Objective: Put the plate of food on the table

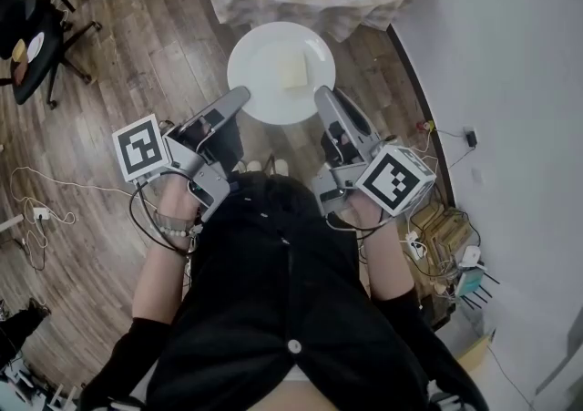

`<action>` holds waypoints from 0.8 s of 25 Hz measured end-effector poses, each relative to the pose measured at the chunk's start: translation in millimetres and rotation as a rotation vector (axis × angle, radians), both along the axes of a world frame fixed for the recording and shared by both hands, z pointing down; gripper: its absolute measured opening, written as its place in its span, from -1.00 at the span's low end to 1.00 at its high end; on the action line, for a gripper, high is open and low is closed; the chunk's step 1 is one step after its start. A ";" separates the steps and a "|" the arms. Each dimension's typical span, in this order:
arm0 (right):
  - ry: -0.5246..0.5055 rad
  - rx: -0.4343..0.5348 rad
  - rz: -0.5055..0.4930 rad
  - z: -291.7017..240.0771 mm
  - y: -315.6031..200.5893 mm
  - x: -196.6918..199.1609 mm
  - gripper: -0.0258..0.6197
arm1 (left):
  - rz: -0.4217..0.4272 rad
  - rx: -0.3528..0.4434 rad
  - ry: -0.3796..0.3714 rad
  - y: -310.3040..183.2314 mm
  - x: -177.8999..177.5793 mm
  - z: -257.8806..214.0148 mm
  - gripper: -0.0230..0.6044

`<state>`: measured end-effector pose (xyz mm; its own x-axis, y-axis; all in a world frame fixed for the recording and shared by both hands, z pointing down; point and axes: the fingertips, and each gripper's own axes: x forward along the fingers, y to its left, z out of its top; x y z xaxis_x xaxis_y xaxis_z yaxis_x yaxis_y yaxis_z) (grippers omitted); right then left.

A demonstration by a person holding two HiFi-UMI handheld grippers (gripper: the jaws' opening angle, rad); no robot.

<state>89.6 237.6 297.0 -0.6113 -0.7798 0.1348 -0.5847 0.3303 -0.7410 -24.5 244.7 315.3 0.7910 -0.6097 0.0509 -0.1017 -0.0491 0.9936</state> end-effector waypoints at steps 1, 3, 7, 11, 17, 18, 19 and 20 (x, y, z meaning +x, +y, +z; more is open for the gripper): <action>-0.015 0.000 -0.003 -0.5 -0.5 -1.6 -0.72 | 0.001 0.000 -0.002 -0.1 -1.0 -0.1 -0.89; -0.038 0.001 -0.006 -1.9 -1.0 -3.6 -0.73 | 0.002 0.002 -0.005 -0.5 -3.6 -0.6 -0.89; -0.062 -0.002 0.004 -4.8 -1.8 -8.4 -0.75 | 0.002 0.001 0.004 -1.9 -9.1 -2.8 -0.89; -0.051 0.002 0.017 -8.3 -2.0 -13.6 -0.76 | 0.013 0.004 0.000 -2.5 -14.7 -5.4 -0.89; -0.056 0.013 0.037 -11.1 -2.5 -19.5 -0.77 | 0.034 0.024 0.002 -5.8 -20.6 -8.5 -0.89; -0.057 0.013 0.040 -11.3 -2.7 -20.3 -0.77 | 0.035 0.026 0.004 -6.5 -21.6 -9.0 -0.89; -0.058 0.011 0.044 -11.3 -2.5 -20.5 -0.77 | 0.037 0.028 0.005 -7.0 -22.3 -9.2 -0.89; -0.059 0.010 0.050 -11.3 -2.0 -20.3 -0.77 | 0.041 0.029 0.005 -7.3 -22.6 -9.1 -0.89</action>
<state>69.2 235.7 285.7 -0.5778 -0.8110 0.0917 -0.5566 0.3093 -0.7711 -47.2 237.4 306.3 0.8153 -0.5783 0.0299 -0.0942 -0.0816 0.9922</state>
